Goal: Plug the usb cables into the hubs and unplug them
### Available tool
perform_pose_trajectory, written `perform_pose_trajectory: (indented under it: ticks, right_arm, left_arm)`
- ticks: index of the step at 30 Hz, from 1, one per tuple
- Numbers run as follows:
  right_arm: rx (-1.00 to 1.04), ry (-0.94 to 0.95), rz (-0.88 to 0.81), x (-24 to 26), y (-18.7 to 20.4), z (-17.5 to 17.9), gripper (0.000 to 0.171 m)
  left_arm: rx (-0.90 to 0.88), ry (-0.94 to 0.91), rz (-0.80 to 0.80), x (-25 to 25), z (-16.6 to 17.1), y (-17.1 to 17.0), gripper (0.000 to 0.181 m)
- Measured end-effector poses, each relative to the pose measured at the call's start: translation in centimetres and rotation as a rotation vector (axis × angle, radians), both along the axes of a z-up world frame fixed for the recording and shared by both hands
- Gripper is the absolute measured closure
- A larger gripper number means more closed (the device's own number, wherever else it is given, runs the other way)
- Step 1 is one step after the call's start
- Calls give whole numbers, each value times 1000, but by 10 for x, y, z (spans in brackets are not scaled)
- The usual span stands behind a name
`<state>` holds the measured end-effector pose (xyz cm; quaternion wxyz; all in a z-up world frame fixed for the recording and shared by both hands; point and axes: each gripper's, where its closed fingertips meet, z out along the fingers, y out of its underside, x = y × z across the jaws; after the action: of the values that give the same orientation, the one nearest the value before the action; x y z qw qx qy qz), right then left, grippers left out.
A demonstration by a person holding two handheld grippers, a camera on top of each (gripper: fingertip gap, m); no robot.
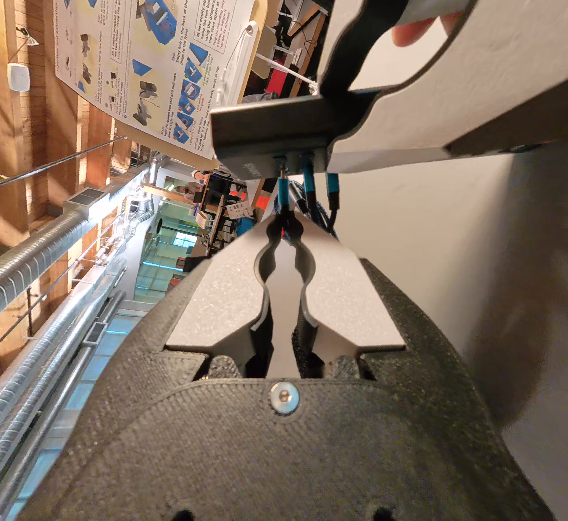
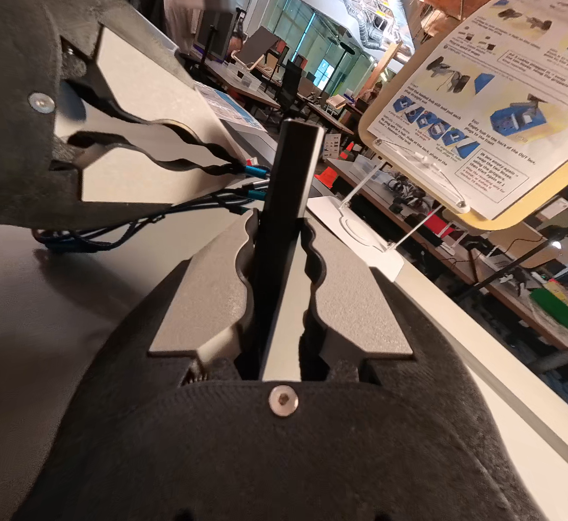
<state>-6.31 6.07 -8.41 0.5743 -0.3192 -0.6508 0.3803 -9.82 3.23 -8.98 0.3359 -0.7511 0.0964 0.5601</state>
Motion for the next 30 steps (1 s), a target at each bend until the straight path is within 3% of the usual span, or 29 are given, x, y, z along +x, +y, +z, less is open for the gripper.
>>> perform_pose_trajectory:
  ticks: [5,13,15,17,18,20,21,23,27,30]
  right_arm:
    - [64,14,-25,0,-3,-1,145]
    - [-37,-14,188,5,-5,2,143]
    - [-45,-17,270,11,-14,2,142]
    - [-33,-21,528,37,-55,2,158]
    - [-9,-23,528,39,-71,-1,166]
    - [156,94,282,26,-69,10,171]
    - [184,75,250,23,-68,8,171]
    - [85,42,312,27,-66,7,171]
    - [65,75,245,28,-37,13,171]
    - [-46,53,250,32,-24,17,160]
  left_arm:
    - [-8,-5,-25,3,-1,2,176]
    - [54,-31,-163,9,6,5,177]
    - [58,-41,-162,4,6,2,178]
    - [50,-31,-181,-1,4,4,175]
    - [80,-31,-295,16,9,13,176]
    - [46,22,-206,6,9,10,174]
    - [69,-31,-198,3,6,9,174]
    - [84,-69,-245,6,5,8,175]
    - [94,-94,-248,7,2,7,175]
    - [95,-101,-257,11,0,10,174]
